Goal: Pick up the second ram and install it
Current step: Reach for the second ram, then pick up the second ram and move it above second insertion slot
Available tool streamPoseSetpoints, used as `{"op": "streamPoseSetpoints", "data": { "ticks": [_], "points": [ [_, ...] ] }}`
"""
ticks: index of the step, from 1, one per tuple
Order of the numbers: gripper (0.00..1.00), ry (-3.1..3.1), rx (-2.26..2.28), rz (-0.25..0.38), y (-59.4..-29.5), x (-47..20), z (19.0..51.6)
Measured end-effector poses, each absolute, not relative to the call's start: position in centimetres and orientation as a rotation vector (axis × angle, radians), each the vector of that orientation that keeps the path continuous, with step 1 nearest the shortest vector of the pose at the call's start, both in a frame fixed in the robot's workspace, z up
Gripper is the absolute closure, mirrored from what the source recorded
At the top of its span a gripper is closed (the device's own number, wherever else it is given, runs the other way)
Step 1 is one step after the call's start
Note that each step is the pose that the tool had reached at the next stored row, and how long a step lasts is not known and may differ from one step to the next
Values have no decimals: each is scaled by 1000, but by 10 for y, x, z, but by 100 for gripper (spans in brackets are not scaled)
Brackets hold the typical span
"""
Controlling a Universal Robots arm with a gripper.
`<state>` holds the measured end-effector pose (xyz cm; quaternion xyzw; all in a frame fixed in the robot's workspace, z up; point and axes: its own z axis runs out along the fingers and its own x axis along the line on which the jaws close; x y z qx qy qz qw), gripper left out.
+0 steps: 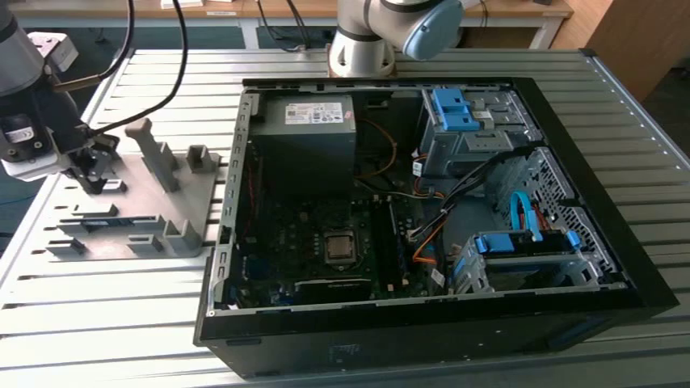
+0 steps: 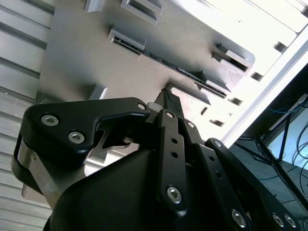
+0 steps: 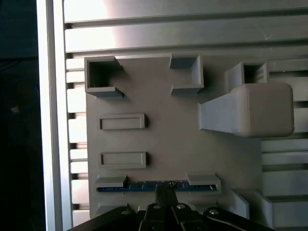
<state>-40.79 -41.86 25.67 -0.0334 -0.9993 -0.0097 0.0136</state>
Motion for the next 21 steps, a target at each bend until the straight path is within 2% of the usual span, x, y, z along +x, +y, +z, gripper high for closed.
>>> {"op": "streamPoseSetpoints", "data": {
  "ticks": [21],
  "points": [
    [90,-3112,-104,-30,-419,-408,244]
  ]
}}
